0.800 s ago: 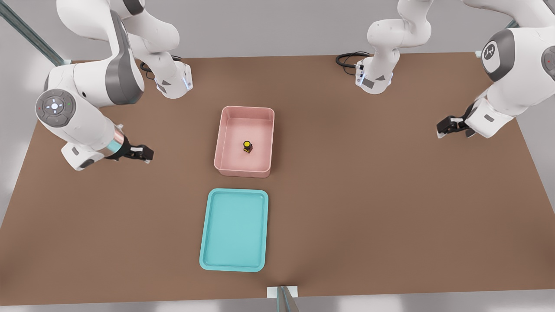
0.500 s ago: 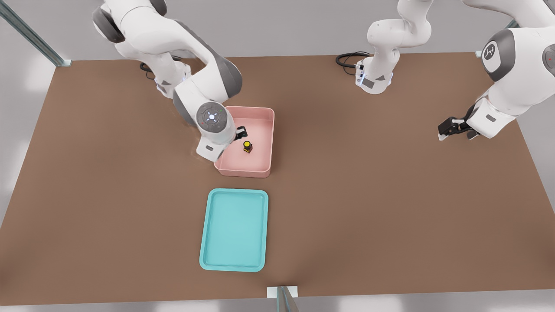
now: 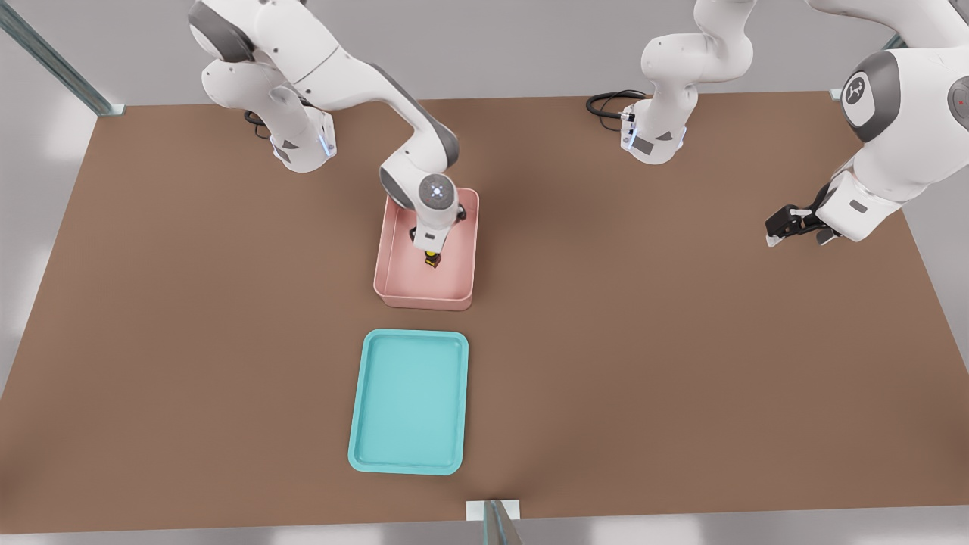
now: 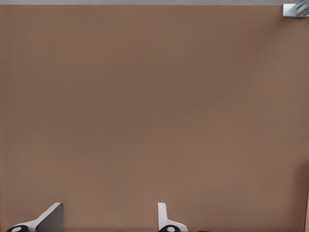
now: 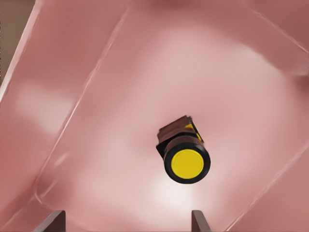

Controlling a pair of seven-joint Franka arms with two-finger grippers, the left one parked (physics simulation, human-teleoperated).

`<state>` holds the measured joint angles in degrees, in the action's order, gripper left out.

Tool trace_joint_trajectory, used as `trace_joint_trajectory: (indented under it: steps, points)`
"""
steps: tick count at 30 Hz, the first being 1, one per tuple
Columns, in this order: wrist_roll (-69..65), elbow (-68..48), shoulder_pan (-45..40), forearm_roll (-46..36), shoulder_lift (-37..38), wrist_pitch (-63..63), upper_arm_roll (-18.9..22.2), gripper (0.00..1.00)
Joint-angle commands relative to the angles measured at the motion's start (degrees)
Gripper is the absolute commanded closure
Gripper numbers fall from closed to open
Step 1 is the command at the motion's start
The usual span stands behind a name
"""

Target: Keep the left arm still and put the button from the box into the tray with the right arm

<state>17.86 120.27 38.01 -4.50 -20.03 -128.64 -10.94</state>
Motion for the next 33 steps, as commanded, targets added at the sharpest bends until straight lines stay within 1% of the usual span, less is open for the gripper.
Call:
trace_joint_trajectory:
  steps: [1,4,5,6,12,16,20,22,33]
  points:
    - [-3.01,0.49,-0.13,0.1,0.08,-8.91,0.84,0.03]
    - [-3.62,2.42,-0.13,0.19,0.25,-10.14,0.84,0.03]
    - [-6.08,2.6,-0.21,1.33,0.25,-10.05,2.51,0.02]
    - [-7.23,2.95,-0.21,1.33,0.51,-10.05,3.12,0.02]
    - [-7.66,3.04,-0.21,1.42,-0.89,-10.67,3.21,0.02]
    - [-24.27,3.3,-0.21,1.33,-2.03,-12.25,3.56,0.01]
    - [-32.98,3.3,-0.13,1.42,-2.12,-12.6,3.65,0.01]
    - [-40.89,3.91,-0.13,1.42,-2.21,-12.51,3.65,0.01]
    - [-40.89,4.79,0.49,1.42,-3.35,-13.57,3.56,0.0]
